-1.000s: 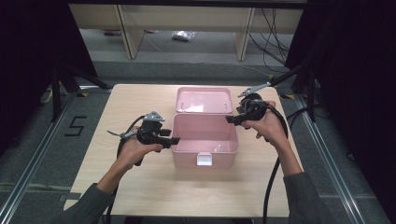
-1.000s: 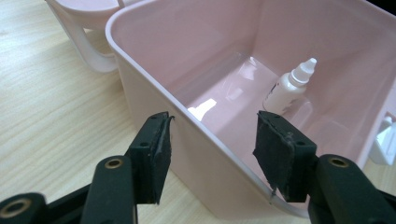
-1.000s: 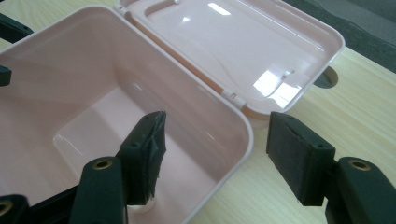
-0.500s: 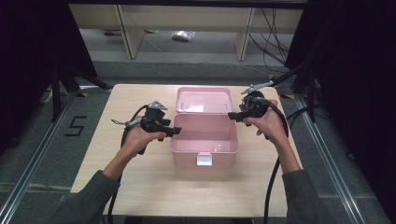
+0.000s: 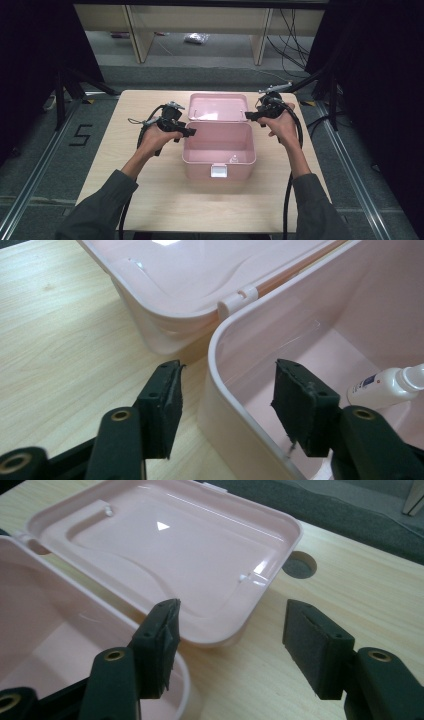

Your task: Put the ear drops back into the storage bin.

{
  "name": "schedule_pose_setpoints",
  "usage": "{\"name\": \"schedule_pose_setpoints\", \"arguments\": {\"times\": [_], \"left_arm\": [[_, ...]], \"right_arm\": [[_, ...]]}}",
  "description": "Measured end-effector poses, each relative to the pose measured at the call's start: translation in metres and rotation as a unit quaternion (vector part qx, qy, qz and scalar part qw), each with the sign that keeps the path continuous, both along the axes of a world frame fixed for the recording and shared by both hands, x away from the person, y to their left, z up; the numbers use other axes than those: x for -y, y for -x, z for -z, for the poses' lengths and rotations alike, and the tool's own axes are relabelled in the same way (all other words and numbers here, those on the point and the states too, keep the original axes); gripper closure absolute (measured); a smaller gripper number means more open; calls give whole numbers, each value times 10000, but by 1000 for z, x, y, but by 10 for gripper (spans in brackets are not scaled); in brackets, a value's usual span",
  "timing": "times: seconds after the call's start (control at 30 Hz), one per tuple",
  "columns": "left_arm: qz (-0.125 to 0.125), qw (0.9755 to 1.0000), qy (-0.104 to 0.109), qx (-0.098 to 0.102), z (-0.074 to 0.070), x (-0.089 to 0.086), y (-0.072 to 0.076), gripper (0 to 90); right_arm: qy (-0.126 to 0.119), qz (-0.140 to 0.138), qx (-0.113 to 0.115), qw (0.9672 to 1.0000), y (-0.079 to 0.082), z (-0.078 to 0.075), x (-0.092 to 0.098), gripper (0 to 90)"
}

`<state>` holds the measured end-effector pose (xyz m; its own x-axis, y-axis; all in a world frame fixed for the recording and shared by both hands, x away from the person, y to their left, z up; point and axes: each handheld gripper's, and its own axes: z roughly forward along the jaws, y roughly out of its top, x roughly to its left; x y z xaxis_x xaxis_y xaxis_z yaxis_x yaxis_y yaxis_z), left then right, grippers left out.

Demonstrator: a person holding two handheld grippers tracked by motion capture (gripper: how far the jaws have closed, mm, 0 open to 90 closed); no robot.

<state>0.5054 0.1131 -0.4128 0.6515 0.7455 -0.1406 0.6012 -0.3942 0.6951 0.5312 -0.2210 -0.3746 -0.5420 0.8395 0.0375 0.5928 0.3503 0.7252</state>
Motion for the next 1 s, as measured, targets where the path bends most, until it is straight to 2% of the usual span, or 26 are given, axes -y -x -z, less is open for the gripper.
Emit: {"name": "schedule_pose_setpoints", "arguments": {"times": [0.2,0.23,0.33,0.4,0.47,0.5,0.6,0.63,0.67,0.7,0.83,0.87,0.9,1.0], "left_arm": [[41,10000,21,49,-1,3,-2,507],[84,10000,8,24,-1,3,-3,510],[63,9999,-97,-29,1,1,-5,521],[-9,10000,-21,-28,4,-1,-7,528],[-33,9999,94,-91,5,-2,-9,528],[-1,9999,84,-81,5,-2,-9,534],[40,10000,-53,-52,3,-1,-8,571],[41,10000,-23,-72,4,0,-8,579],[47,10000,-22,-83,5,0,-9,598],[76,10000,-2,-59,6,1,-9,608],[130,9999,-30,-3,7,4,-9,664],[132,9999,-91,-1,7,4,-9,687],[147,9998,-105,36,7,5,-9,703],[137,9998,-142,96,6,5,-8,720]], "right_arm": [[-51,253,-98,9996,-13,11,1,425],[-41,199,-45,9998,-15,12,3,426],[-61,316,-93,9994,-17,15,2,427],[-42,235,-98,9997,-19,16,3,429],[-93,342,-78,9993,-20,18,2,433],[-75,255,-76,9996,-21,18,2,433],[-136,334,-111,9993,-23,20,1,435],[-95,358,-139,9992,-24,20,1,436],[-123,406,-48,9991,-25,23,-1,437],[-67,408,-153,9990,-25,22,0,438],[-161,434,-149,9988,-29,26,-2,441],[-123,359,-135,9992,-30,26,-1,442],[-140,474,-181,9986,-30,25,-3,440],[-126,494,-163,9986,-32,22,-2,441]]}}
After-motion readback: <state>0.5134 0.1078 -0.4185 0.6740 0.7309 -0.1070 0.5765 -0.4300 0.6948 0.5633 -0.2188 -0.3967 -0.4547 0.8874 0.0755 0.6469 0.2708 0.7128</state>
